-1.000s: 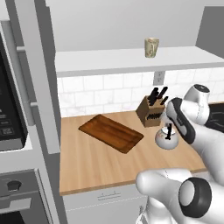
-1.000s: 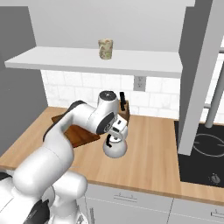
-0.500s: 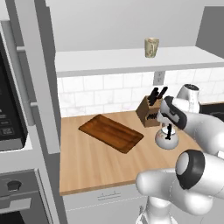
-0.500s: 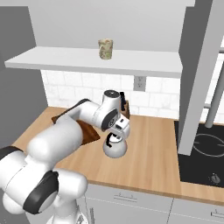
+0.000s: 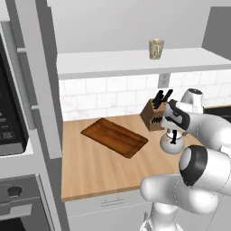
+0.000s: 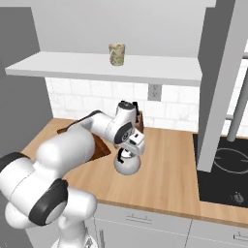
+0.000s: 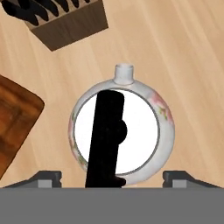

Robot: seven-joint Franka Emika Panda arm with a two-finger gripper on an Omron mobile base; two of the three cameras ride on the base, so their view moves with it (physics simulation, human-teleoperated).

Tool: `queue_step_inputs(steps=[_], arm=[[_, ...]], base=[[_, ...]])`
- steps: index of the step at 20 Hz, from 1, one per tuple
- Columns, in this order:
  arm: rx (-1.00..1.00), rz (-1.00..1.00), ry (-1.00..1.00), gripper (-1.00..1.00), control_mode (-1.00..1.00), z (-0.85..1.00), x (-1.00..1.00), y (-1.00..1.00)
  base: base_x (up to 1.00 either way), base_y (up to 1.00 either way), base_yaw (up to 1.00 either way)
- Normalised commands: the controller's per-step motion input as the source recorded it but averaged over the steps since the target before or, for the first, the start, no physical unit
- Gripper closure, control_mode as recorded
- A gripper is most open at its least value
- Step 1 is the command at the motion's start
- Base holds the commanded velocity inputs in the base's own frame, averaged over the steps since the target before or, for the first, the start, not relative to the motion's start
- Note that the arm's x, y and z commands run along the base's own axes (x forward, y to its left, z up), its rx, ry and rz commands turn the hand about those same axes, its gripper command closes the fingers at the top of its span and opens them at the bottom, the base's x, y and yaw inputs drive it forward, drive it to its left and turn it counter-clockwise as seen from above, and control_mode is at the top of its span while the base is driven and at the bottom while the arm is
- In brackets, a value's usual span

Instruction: Pick the kettle from the counter and place it on the tray. Then pick the mug from the cabinet and place it on the tray. Then close the cabinet doors.

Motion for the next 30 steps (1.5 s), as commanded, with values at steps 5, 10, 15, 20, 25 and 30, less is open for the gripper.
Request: queue_step_inputs(steps=[5,10,15,20,25,30], arm=[[0.0,-0.02,0.01,1.0,-1.0,-0.24,0.0,0.14],[0.0,-0.01,-0.05,1.0,-1.0,-0.02,-0.18,0.25],[0.0,0.0,-0.11,1.0,-1.0,0.07,-0.56,0.6],[0.0,0.0,-0.17,1.0,-1.0,0.24,-0.36,0.87],[-0.01,0.0,-0.26,1.0,-1.0,0.38,0.01,0.87],[0.0,0.0,-0.16,1.0,-1.0,0.22,0.23,0.86]], base=[[0.0,0.0,0.0],[0.0,0.0,0.0],[0.0,0.0,0.0],[0.0,0.0,0.0],[0.0,0.0,0.0],[0.0,0.0,0.0]])
